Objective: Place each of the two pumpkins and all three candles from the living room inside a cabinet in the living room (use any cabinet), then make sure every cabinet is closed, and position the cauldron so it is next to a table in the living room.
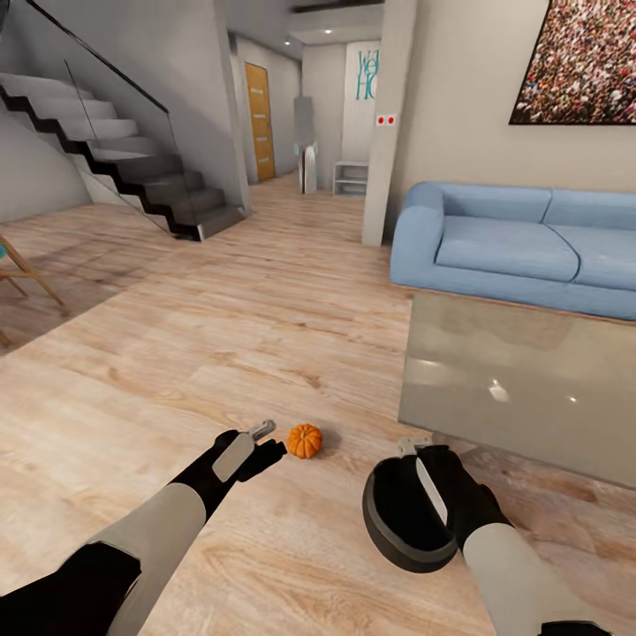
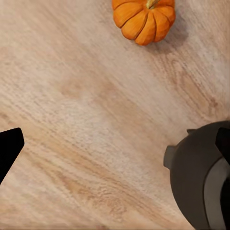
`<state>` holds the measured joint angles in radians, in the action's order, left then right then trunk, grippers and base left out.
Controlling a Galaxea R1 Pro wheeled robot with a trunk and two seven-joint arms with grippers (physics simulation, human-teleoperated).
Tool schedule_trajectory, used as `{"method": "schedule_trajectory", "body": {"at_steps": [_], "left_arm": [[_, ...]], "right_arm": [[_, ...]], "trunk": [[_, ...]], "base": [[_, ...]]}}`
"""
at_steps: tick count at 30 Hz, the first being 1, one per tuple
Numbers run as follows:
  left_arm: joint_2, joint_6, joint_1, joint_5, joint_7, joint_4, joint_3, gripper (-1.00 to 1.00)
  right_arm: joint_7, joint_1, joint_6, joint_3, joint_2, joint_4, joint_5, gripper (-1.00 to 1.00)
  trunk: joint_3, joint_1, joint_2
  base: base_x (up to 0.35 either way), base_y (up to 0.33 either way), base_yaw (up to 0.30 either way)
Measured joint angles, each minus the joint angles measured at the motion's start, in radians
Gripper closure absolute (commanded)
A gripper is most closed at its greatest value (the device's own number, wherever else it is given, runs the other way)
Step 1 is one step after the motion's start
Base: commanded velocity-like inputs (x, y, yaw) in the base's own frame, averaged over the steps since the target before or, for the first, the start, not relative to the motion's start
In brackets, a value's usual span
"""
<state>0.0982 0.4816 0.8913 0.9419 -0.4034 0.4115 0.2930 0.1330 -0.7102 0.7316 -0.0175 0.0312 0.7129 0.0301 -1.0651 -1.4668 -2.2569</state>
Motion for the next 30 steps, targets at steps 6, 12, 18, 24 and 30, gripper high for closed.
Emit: {"method": "schedule_trajectory", "body": {"at_steps": [6, 12, 18, 24, 30], "left_arm": [[-0.009, 0.001, 0.000, -0.004, -0.002, -0.004, 0.001, -1.00], [-0.026, 0.002, -0.003, -0.011, -0.005, -0.067, 0.004, -1.00], [-0.039, 0.002, -0.004, -0.013, -0.004, -0.114, 0.008, -1.00], [-0.031, 0.027, 0.024, -0.007, -0.007, -0.093, -0.016, -1.00], [-0.039, 0.025, 0.058, -0.005, -0.006, -0.059, -0.013, -1.00]], "right_arm": [[0.001, 0.000, -0.046, -0.015, 0.000, -0.020, 0.033, -1.00], [0.002, 0.001, -0.051, -0.022, 0.002, -0.090, 0.033, -1.00], [0.002, 0.001, -0.076, -0.082, 0.003, -0.149, 0.037, -1.00], [0.006, -0.027, -0.052, -0.071, 0.009, -0.123, 0.031, -1.00], [0.008, -0.061, -0.038, -0.076, 0.003, -0.126, 0.041, -1.00]], "trunk": [[0.019, 0.023, 0.042], [0.038, 0.046, 0.084], [0.056, 0.069, 0.126], [0.060, 0.073, 0.133], [0.060, 0.073, 0.133]], "base": [[0.000, 0.000, 0.042], [0.000, 0.000, 0.277], [0.000, 0.000, 0.169], [0.000, 0.000, 0.000], [0.000, 0.000, 0.000]]}}
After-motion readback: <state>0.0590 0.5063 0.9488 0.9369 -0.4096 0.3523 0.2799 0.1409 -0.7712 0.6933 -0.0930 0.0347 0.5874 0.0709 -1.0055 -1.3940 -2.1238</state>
